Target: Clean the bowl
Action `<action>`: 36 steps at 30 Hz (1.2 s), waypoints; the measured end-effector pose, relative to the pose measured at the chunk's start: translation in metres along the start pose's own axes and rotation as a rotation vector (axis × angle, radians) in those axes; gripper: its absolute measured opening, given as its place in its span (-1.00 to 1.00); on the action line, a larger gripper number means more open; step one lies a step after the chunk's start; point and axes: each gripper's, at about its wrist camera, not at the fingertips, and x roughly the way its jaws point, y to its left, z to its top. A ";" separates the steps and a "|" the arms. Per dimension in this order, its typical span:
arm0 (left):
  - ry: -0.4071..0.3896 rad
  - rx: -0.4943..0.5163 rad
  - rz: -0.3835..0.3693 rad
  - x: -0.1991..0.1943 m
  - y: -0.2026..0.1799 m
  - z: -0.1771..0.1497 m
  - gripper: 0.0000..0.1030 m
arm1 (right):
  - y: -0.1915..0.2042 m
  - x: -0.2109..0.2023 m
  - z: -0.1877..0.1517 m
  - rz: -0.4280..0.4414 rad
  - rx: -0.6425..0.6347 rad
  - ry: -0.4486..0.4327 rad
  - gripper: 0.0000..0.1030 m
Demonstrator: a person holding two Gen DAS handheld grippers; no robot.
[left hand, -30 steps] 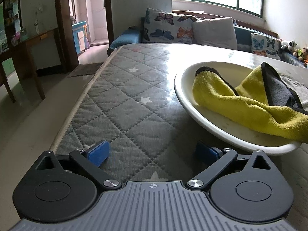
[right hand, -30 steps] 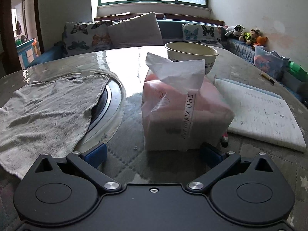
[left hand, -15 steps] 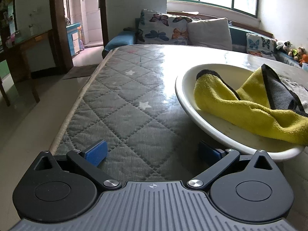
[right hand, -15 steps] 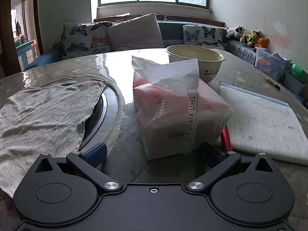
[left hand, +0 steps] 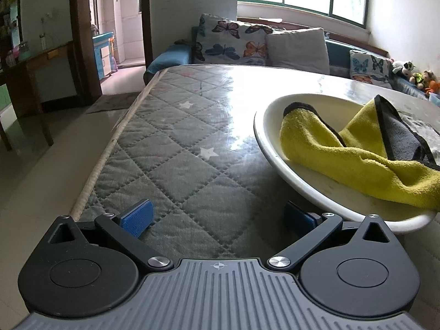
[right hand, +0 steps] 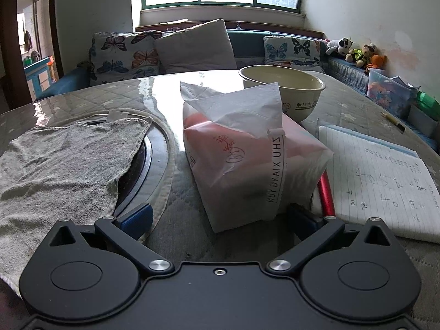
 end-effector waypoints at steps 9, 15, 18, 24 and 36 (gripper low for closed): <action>-0.006 -0.022 -0.014 0.002 0.009 0.003 0.99 | 0.002 0.003 0.000 0.001 0.001 0.000 1.00; -0.008 -0.022 -0.018 0.002 0.010 0.004 0.99 | 0.005 0.007 0.004 0.002 0.001 0.001 1.00; -0.008 -0.024 -0.020 0.002 0.010 0.004 0.99 | 0.007 0.011 0.007 0.001 -0.001 0.002 1.00; -0.008 -0.027 -0.023 0.004 0.012 0.006 0.99 | 0.000 0.008 0.010 0.001 -0.001 0.003 1.00; -0.008 -0.030 -0.020 0.005 0.016 0.008 0.99 | -0.001 0.008 0.009 0.001 -0.001 0.002 1.00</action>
